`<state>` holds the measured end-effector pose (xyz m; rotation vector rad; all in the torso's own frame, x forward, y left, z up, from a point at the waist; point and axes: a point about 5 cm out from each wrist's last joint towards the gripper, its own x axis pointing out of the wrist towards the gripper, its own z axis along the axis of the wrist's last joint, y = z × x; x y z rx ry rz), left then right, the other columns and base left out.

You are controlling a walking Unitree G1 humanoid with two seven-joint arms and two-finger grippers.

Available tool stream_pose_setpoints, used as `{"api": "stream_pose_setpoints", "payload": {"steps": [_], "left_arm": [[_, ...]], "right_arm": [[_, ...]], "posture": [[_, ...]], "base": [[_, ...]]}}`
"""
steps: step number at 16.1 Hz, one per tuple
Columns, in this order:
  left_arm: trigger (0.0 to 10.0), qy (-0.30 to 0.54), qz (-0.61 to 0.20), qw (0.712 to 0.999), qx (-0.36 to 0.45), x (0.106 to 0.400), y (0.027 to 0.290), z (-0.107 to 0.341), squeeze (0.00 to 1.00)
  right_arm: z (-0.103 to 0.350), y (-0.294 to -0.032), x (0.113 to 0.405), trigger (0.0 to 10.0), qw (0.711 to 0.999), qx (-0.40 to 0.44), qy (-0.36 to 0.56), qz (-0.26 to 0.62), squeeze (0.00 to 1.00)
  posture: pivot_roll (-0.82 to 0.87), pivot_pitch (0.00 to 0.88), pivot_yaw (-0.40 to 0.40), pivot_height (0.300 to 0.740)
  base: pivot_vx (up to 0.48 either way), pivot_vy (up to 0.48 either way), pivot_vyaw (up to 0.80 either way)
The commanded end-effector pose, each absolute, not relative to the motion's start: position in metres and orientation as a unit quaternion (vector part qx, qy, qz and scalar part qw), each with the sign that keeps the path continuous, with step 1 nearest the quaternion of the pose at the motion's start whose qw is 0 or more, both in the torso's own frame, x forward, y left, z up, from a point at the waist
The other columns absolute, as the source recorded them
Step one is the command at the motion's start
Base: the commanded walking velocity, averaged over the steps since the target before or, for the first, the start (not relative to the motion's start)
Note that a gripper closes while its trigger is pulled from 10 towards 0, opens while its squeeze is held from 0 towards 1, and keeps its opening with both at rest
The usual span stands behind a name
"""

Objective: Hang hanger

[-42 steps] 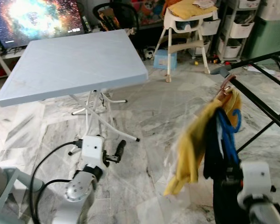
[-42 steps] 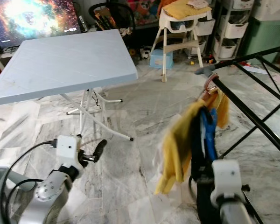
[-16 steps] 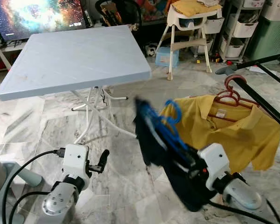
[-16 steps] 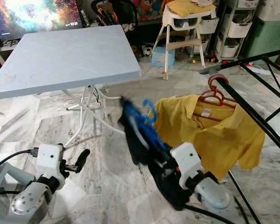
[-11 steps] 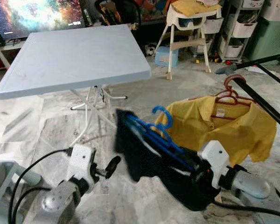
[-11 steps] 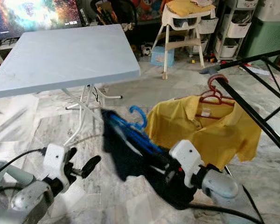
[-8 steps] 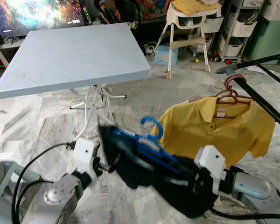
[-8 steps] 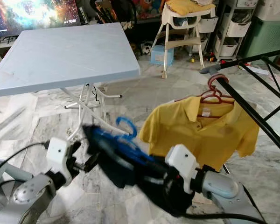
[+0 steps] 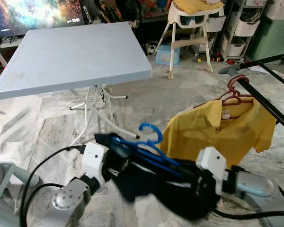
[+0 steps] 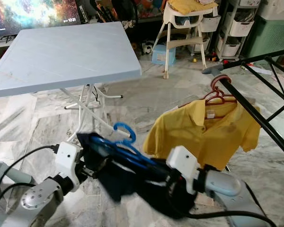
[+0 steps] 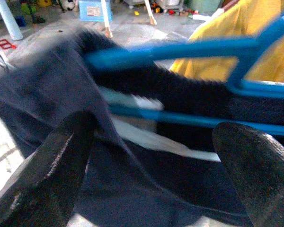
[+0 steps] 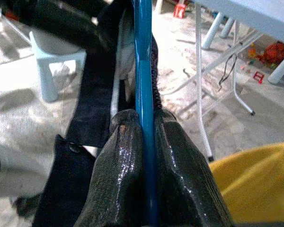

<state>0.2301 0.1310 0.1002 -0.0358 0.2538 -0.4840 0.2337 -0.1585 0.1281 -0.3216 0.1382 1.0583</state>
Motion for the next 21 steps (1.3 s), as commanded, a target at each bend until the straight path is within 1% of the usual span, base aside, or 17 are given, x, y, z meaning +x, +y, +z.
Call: {"api": "stream_pose_setpoints", "payload": {"steps": [1,2,3,4,5,9,11,13,14,15,16,17,18,19,20,21], "left_arm": [[10.0,0.121,-0.236,0.964,-0.020,0.230,0.131,0.104,0.32],[10.0,0.118,-0.235,0.964,-0.027,0.231,0.129,0.105,1.00],[10.0,0.115,-0.233,0.965,-0.027,0.232,0.129,0.106,1.00],[10.0,0.096,-0.212,0.972,-0.014,0.237,0.132,0.110,0.00],[10.0,0.092,-0.207,0.974,-0.012,0.238,0.133,0.111,0.00],[10.0,0.073,-0.161,0.984,-0.005,0.248,0.145,0.115,0.00],[10.0,0.074,-0.149,0.986,-0.011,0.250,0.149,0.113,0.00],[10.0,0.073,-0.146,0.986,-0.016,0.253,0.148,0.113,0.00],[5.6,0.067,-0.148,0.987,-0.022,0.255,0.146,0.114,0.00],[3.7,0.066,-0.148,0.986,-0.024,0.255,0.146,0.114,0.00],[4.2,0.067,-0.149,0.986,-0.025,0.256,0.144,0.113,0.00],[4.2,0.069,-0.151,0.986,-0.033,0.256,0.142,0.112,0.00],[3.8,0.070,-0.153,0.985,-0.039,0.256,0.140,0.112,0.00],[3.8,0.070,-0.153,0.985,-0.040,0.256,0.140,0.112,0.00],[0.0,0.069,-0.153,0.985,-0.043,0.256,0.140,0.111,0.00],[0.0,0.067,-0.153,0.985,-0.045,0.256,0.140,0.111,0.00]], "right_arm": [[0.139,-0.155,0.236,10.0,0.849,-0.151,0.036,0.505,0.00],[0.141,-0.152,0.236,10.0,0.847,-0.151,0.031,0.509,0.00],[0.142,-0.151,0.237,10.0,0.846,-0.151,0.028,0.511,0.00],[0.147,-0.149,0.237,10.0,0.842,-0.148,0.021,0.518,0.00],[0.148,-0.149,0.237,10.0,0.841,-0.147,0.020,0.519,0.00],[0.145,-0.150,0.228,10.0,0.824,-0.139,0.038,0.548,0.00],[0.145,-0.150,0.222,10.0,0.811,-0.130,0.049,0.568,0.00],[0.143,-0.152,0.220,10.0,0.810,-0.135,0.056,0.567,0.00],[0.142,-0.152,0.219,10.0,0.808,-0.134,0.060,0.570,0.00],[0.142,-0.152,0.218,10.0,0.808,-0.133,0.060,0.571,0.00],[0.142,-0.152,0.218,10.0,0.808,-0.132,0.061,0.571,0.00],[0.142,-0.152,0.217,10.0,0.808,-0.130,0.063,0.572,0.00],[0.142,-0.152,0.217,10.0,0.807,-0.129,0.065,0.572,0.00],[0.142,-0.152,0.216,10.0,0.807,-0.129,0.066,0.573,0.00],[0.142,-0.153,0.215,10.0,0.805,-0.128,0.068,0.575,0.00],[0.140,-0.153,0.213,10.0,0.806,-0.126,0.073,0.574,0.00]], "posture": [[-0.04,0.090,0.028,0.740],[-0.04,0.089,0.027,0.740],[-0.04,0.089,0.027,0.740],[-0.04,0.089,0.028,0.740],[-0.04,0.089,0.028,0.740],[-0.04,0.088,0.032,0.740],[-0.05,0.087,0.035,0.740],[-0.05,0.085,0.035,0.740],[-0.05,0.085,0.036,0.740],[-0.05,0.085,0.036,0.740],[-0.06,0.084,0.035,0.740],[-0.06,0.084,0.036,0.740],[-0.06,0.084,0.037,0.740],[-0.06,0.084,0.037,0.740],[-0.06,0.084,0.037,0.740],[-0.06,0.086,0.036,0.740]], "base": [[0.000,0.000,0.00],[0.000,0.000,0.00],[0.000,0.000,0.00],[0.000,0.000,0.00],[0.000,0.000,0.00],[0.000,0.000,0.00],[0.000,0.000,0.00],[0.000,0.000,0.00],[0.000,0.000,0.00],[0.000,0.000,0.00],[0.000,0.000,0.00],[0.000,0.000,0.00],[0.000,0.000,0.00],[0.000,0.000,0.00],[0.000,0.000,0.00],[0.000,0.000,0.00]]}}
